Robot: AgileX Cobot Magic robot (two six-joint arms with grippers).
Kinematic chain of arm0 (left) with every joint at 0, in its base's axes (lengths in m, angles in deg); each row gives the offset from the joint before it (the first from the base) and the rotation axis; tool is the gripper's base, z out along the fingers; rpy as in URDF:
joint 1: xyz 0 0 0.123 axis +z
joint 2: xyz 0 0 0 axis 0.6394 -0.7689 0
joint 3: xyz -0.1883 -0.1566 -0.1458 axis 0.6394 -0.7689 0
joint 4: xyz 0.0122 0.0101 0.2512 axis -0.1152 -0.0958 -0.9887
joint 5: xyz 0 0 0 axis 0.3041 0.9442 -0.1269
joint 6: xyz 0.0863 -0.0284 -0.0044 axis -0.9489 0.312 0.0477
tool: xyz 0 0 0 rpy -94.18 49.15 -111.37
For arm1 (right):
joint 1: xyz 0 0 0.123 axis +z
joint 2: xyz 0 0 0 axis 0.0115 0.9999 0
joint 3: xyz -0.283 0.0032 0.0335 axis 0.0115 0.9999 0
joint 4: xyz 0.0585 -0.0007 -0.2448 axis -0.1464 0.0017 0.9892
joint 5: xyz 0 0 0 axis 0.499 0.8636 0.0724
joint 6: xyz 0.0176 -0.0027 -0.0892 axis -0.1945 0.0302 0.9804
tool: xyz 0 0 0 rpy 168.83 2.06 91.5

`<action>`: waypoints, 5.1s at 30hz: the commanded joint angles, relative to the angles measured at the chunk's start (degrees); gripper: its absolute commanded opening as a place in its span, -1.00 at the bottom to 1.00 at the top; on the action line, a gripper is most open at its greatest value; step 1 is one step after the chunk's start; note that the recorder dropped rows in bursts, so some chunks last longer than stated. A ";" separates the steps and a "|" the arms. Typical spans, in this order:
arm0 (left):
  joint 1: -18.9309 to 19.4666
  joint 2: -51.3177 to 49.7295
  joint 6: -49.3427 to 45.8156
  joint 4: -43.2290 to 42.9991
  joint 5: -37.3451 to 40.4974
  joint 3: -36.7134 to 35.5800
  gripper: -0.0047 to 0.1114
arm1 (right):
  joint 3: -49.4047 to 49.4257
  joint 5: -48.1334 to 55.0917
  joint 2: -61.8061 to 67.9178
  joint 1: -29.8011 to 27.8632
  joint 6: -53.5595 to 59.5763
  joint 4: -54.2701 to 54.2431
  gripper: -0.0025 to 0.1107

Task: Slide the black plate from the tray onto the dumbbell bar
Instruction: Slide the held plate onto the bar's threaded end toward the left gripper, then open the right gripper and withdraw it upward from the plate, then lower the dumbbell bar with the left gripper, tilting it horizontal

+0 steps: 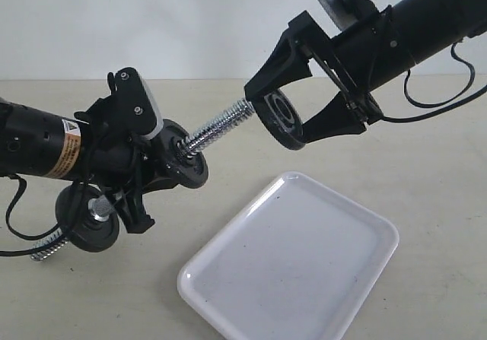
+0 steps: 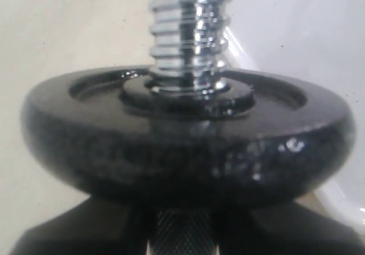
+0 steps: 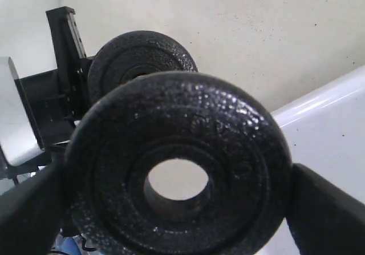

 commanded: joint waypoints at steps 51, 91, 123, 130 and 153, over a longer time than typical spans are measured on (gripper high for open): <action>-0.15 0.17 -13.37 17.41 -17.27 0.25 -0.84 | -0.77 0.88 -1.33 0.37 -3.67 -3.37 -0.96; -0.15 2.43 -15.46 24.48 -18.66 0.37 -0.84 | -0.77 0.88 -1.33 5.10 7.58 3.62 0.01; -0.15 2.43 -11.65 24.48 -14.85 0.37 -0.84 | -21.06 -19.70 -1.44 -11.75 19.98 -2.08 0.88; -0.15 2.43 -8.94 27.06 -13.03 0.37 -0.84 | -21.06 -14.25 -4.02 -15.57 24.61 -1.50 0.88; -0.15 1.10 -6.82 46.07 -10.99 0.37 -0.84 | -21.06 -4.99 -14.61 -15.57 18.02 -0.62 0.88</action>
